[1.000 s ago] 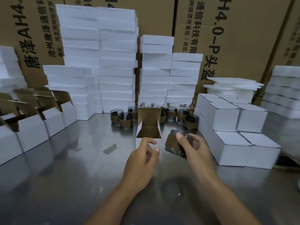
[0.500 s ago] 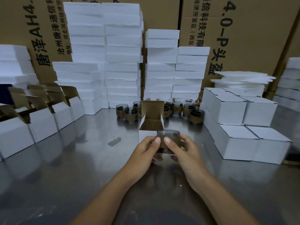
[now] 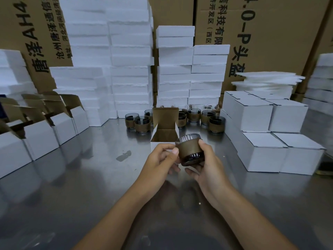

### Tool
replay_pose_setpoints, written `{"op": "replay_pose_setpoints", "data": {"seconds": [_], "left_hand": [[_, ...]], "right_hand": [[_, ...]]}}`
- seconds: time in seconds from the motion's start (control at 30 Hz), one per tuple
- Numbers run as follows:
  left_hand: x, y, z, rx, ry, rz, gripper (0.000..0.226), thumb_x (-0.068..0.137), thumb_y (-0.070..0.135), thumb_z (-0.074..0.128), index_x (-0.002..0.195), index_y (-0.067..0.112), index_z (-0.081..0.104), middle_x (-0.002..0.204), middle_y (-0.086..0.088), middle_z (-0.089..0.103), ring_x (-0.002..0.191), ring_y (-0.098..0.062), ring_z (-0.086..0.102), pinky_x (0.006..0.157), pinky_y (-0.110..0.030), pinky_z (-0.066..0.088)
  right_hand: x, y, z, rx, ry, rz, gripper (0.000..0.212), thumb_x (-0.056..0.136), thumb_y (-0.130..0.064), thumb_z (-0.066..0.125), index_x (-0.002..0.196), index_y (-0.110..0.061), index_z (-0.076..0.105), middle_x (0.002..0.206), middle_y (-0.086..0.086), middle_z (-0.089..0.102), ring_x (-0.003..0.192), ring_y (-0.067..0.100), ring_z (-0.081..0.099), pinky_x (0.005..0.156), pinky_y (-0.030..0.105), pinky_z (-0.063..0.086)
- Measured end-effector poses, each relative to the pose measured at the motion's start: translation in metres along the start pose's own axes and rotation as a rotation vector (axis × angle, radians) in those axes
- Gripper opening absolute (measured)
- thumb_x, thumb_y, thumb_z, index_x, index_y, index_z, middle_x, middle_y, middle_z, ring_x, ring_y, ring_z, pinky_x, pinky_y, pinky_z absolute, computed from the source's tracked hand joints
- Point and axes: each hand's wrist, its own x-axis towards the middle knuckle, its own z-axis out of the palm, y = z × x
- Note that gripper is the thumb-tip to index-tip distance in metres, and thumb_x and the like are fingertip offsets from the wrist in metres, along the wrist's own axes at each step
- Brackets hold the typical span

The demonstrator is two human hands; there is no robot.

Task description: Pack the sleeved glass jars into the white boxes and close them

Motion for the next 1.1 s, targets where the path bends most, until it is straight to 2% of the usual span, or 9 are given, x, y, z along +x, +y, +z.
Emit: {"op": "replay_pose_setpoints", "data": {"seconds": [0.13, 0.3, 0.43, 0.5, 0.53, 0.6, 0.77, 0.93, 1.1], "left_hand": [[0.0, 0.0, 0.0, 0.009, -0.001, 0.007, 0.018, 0.089, 0.035, 0.051, 0.104, 0.026, 0.055, 0.07, 0.01, 0.068, 0.065, -0.008, 0.065, 0.062, -0.016, 0.05], [0.0, 0.0, 0.001, 0.011, 0.007, 0.0, 0.015, 0.092, 0.032, 0.049, 0.105, 0.027, 0.055, 0.07, 0.011, 0.068, 0.064, -0.006, 0.064, 0.06, -0.015, 0.049], [0.0, -0.002, 0.001, 0.03, 0.035, -0.024, 0.012, 0.092, 0.032, 0.051, 0.104, 0.03, 0.052, 0.072, 0.01, 0.069, 0.066, -0.002, 0.065, 0.059, -0.013, 0.048], [0.0, -0.002, 0.0, 0.05, 0.048, -0.033, 0.012, 0.091, 0.032, 0.053, 0.103, 0.03, 0.052, 0.074, 0.009, 0.069, 0.066, 0.001, 0.065, 0.059, -0.011, 0.048], [0.0, -0.002, -0.001, 0.056, 0.05, -0.034, 0.012, 0.091, 0.031, 0.054, 0.103, 0.03, 0.053, 0.075, 0.009, 0.069, 0.067, 0.002, 0.065, 0.059, -0.011, 0.048], [0.0, -0.001, -0.001, 0.061, 0.038, -0.031, 0.012, 0.091, 0.029, 0.054, 0.103, 0.028, 0.055, 0.08, 0.006, 0.07, 0.07, 0.001, 0.066, 0.061, -0.011, 0.049], [-0.001, 0.001, 0.0, 0.054, -0.009, -0.022, 0.014, 0.095, 0.023, 0.049, 0.106, 0.025, 0.058, 0.086, 0.002, 0.07, 0.074, -0.004, 0.067, 0.066, -0.014, 0.052], [-0.001, 0.002, 0.0, -0.026, -0.017, -0.064, 0.029, 0.098, 0.037, 0.034, 0.103, 0.028, 0.062, 0.088, 0.003, 0.07, 0.082, -0.011, 0.068, 0.07, -0.021, 0.055], [-0.001, 0.002, 0.0, 0.019, -0.032, -0.091, 0.028, 0.095, 0.044, 0.033, 0.103, 0.035, 0.058, 0.105, 0.002, 0.066, 0.096, -0.011, 0.065, 0.071, -0.016, 0.052]], "right_hand": [[-0.001, 0.0, 0.001, -0.012, -0.016, 0.017, 0.032, 0.093, -0.043, 0.045, 0.09, -0.017, 0.064, 0.076, 0.006, 0.07, 0.071, 0.015, 0.065, 0.064, 0.03, 0.047], [0.0, 0.001, 0.001, -0.024, -0.012, -0.005, 0.029, 0.093, -0.041, 0.047, 0.09, -0.018, 0.065, 0.081, 0.007, 0.07, 0.077, 0.018, 0.066, 0.061, 0.026, 0.049], [0.0, 0.007, 0.0, -0.123, 0.033, -0.115, 0.024, 0.087, -0.037, 0.059, 0.104, -0.02, 0.062, 0.099, 0.005, 0.069, 0.093, 0.017, 0.066, 0.074, 0.029, 0.05], [-0.001, 0.009, -0.001, -0.168, 0.042, -0.181, 0.035, 0.081, -0.032, 0.068, 0.112, -0.02, 0.059, 0.106, 0.005, 0.067, 0.097, 0.016, 0.065, 0.085, 0.032, 0.052], [-0.002, 0.009, -0.001, -0.178, 0.046, -0.211, 0.041, 0.077, -0.029, 0.073, 0.113, -0.02, 0.058, 0.107, 0.003, 0.067, 0.096, 0.013, 0.065, 0.085, 0.029, 0.053], [-0.003, 0.008, -0.002, -0.198, 0.049, -0.266, 0.048, 0.069, -0.025, 0.079, 0.112, -0.022, 0.057, 0.106, 0.002, 0.066, 0.088, 0.005, 0.066, 0.071, 0.016, 0.051], [-0.003, 0.008, -0.002, -0.291, 0.068, -0.352, 0.061, 0.061, -0.023, 0.086, 0.112, -0.027, 0.053, 0.112, 0.0, 0.06, 0.088, 0.002, 0.063, 0.067, 0.008, 0.046], [-0.005, 0.01, -0.001, -0.409, 0.077, -0.449, 0.071, 0.059, -0.018, 0.086, 0.117, -0.028, 0.046, 0.118, 0.004, 0.051, 0.104, 0.015, 0.057, 0.086, 0.028, 0.051], [-0.006, 0.011, -0.003, -0.533, 0.051, -0.524, 0.072, 0.06, -0.021, 0.087, 0.116, -0.032, 0.043, 0.119, -0.001, 0.047, 0.107, 0.011, 0.053, 0.087, 0.028, 0.052]]}}
